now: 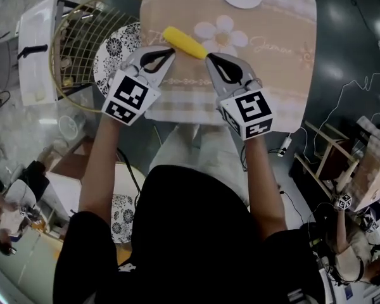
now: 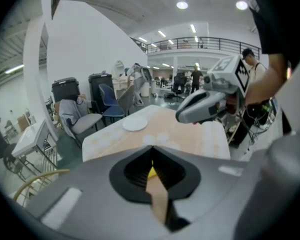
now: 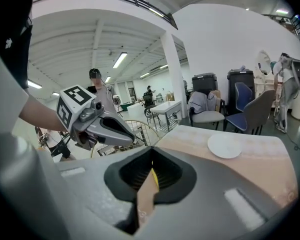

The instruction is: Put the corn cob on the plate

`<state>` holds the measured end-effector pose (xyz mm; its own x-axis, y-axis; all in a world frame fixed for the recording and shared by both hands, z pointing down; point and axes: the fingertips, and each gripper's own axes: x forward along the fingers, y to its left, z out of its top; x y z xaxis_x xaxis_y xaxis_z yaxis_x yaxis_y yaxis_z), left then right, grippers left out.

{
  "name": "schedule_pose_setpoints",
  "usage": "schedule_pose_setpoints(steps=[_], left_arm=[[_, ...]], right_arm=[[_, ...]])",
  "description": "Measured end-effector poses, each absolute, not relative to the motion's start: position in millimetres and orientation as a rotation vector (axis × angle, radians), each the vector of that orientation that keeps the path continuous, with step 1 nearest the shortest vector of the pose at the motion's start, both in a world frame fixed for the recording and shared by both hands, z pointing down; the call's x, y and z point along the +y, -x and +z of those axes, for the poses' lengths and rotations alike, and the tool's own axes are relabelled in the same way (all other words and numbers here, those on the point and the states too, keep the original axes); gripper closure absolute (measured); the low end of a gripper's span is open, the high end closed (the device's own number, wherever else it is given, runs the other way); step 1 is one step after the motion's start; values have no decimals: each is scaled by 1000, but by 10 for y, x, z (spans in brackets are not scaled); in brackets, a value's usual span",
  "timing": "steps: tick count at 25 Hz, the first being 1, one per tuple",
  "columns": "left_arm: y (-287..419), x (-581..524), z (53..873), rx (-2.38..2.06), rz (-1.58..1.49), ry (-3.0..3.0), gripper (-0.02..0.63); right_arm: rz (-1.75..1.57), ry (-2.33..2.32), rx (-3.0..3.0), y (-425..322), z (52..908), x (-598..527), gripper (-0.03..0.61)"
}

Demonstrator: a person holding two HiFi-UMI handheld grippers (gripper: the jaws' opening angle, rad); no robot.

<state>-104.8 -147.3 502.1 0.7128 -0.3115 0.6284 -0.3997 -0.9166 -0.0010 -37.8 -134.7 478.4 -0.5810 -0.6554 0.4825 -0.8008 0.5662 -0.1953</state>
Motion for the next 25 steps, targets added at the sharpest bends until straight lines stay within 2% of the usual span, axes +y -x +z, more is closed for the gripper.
schedule_pose_setpoints(steps=[5,7,11,13,17,21,25], left_arm=[[1099,-1480,5405,-507,1171,-2771,607],[1140,-1498,5556,-498,1220,-2752,595],[1144,-1612,5740,-502,1263,-2749,518],[1148,-1697,5819,-500,1289,-2749,509],[1173,-1770,6081,-430,1466,-2764,439],[1192,-1803,6318,-354,1630,-2764,424],[1231,-1846,6459,-294,1709,-2713,342]], right_arm=[[573,-1128,-2411,398,5104,-1392,577],[577,-1129,-2394,404,5201,-1427,548],[591,-1135,-2353,394,5412,-1456,476],[589,-1125,-2330,394,5537,-1474,445],[571,-1072,-2287,427,5799,-1487,408],[558,-1034,-2248,429,6013,-1498,382],[531,-969,-2200,441,6153,-1479,360]])
